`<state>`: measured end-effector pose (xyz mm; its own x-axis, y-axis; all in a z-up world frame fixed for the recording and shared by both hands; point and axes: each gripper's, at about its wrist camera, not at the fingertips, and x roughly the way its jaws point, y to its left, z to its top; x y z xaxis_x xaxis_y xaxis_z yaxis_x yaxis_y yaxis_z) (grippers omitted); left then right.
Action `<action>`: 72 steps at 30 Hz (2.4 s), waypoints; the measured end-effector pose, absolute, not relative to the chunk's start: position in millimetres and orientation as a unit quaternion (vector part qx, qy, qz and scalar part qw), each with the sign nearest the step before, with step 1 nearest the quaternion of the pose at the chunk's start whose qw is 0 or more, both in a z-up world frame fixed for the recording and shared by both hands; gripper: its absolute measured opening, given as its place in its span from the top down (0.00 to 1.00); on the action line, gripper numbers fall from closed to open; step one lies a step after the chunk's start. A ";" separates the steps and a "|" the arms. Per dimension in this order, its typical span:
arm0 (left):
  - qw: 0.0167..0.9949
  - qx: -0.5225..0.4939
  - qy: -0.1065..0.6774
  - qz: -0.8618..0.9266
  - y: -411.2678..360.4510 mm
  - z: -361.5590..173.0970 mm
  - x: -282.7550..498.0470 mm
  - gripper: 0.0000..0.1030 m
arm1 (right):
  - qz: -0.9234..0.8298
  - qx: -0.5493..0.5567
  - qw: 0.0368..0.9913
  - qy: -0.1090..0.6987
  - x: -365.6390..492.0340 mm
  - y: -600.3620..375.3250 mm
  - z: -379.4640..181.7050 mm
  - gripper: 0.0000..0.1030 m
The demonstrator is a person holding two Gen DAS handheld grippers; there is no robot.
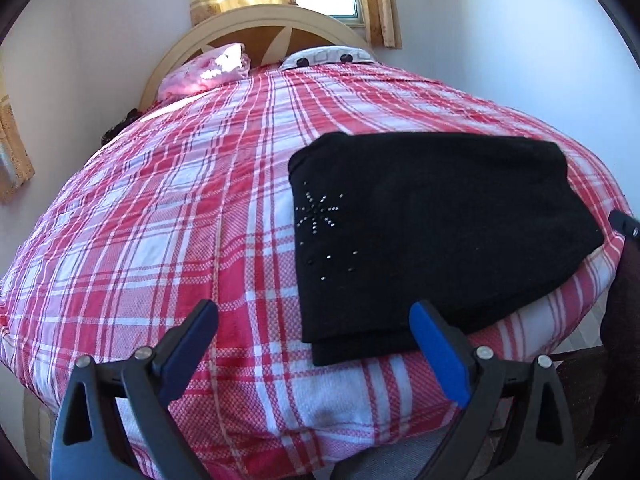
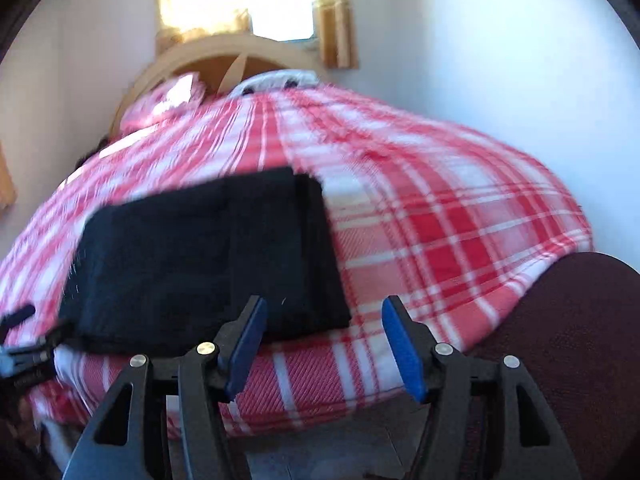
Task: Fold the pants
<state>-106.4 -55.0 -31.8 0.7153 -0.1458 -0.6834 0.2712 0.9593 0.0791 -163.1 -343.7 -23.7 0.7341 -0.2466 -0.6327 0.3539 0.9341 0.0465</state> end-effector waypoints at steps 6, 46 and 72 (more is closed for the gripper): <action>0.927 0.087 0.346 -0.116 -60.5 -17.4 -128.3 0.04 | -0.070 0.192 0.944 0.261 -185.6 -346.2 0.5 0.39; 0.888 -0.045 0.419 -0.186 -52.2 -54.2 -11.4 0.00 | -0.087 0.303 0.901 0.299 -133.4 -411.2 -66.3 0.34; 0.881 -0.031 0.422 -0.209 -51.7 -58.5 -3.8 0.00 | -0.023 0.417 0.862 0.288 -140.3 -423.8 -85.1 0.22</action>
<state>-3.8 -51.7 -58.5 0.5555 -0.3957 -0.7314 0.3429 0.9103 -0.2321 -140.3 -423.8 -85.1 0.8336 0.1999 -0.5149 0.2792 0.6517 0.7052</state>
